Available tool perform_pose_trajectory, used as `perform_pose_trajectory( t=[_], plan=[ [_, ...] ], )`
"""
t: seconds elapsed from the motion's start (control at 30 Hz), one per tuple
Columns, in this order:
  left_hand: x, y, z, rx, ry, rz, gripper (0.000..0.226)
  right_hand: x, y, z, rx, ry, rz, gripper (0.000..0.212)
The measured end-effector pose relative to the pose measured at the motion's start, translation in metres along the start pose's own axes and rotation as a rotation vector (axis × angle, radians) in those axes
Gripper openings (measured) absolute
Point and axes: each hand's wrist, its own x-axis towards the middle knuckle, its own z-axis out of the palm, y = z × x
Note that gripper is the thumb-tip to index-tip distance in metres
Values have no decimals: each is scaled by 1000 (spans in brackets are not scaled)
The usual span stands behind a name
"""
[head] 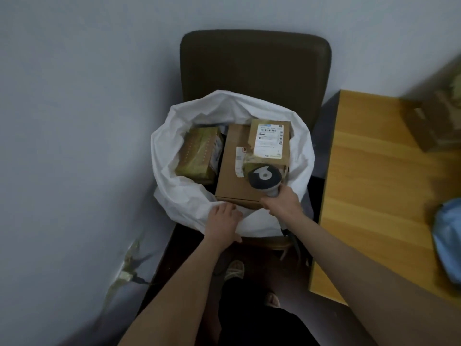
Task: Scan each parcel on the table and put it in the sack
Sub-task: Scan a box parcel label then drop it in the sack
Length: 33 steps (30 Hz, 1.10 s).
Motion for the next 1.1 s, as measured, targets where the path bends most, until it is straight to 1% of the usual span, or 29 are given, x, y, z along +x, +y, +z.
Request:
perform_pose_trajectory(
  t=[0.1,0.17,0.23,0.3,0.37,0.43,0.5,0.53,0.6,0.63,0.67,0.73,0.8,0.87,0.9,0.93,0.97,1.0,1.07,1.1],
  plan=[
    [14,1,12,114,49,13,45,5,19,-2,44,11,-10,15],
    [19,1,12,84,129,22,34,7,27,-3,30,17,-19,20],
    [19,4,-2,-17,221,29,29,4,31,-5,14,34,-36,23],
    [20,6,-32,-114,306,45,24,-1,27,-11,70,95,-75,21],
    [22,8,-72,-204,390,72,22,-8,13,-21,177,186,-92,21],
    [23,11,-111,-264,460,115,22,-13,-4,-34,277,270,-81,22],
    [23,13,-142,-329,495,153,23,-13,-20,-49,336,321,-58,18],
    [24,14,-152,-338,459,157,23,-12,-27,-56,363,338,-55,18],
    [25,12,-162,-254,258,144,26,-10,-34,-72,393,369,-40,18],
    [27,10,-164,-224,153,126,32,-10,-35,-79,391,382,-23,17],
    [28,8,-166,-248,82,95,39,-9,-35,-86,385,387,0,17],
    [37,7,-173,-370,7,44,49,-7,-35,-101,390,380,52,19],
    [50,12,-185,-374,-161,80,57,-1,-32,-115,388,373,116,19],
    [64,18,-196,-346,-353,98,59,6,-30,-125,380,374,168,22],
    [74,21,-200,-362,-397,86,57,11,-29,-127,381,374,184,23],
    [83,24,-203,-383,-401,64,53,15,-29,-128,374,370,195,22],
    [96,29,-206,-371,-350,56,50,20,-28,-128,364,367,211,22],
    [109,34,-209,-314,-248,65,46,25,-28,-127,352,363,229,22],
    [142,45,-216,-213,12,108,40,37,-26,-122,333,355,264,21],
    [161,50,-219,-198,117,151,41,44,-25,-118,328,353,279,21]
  ],
)
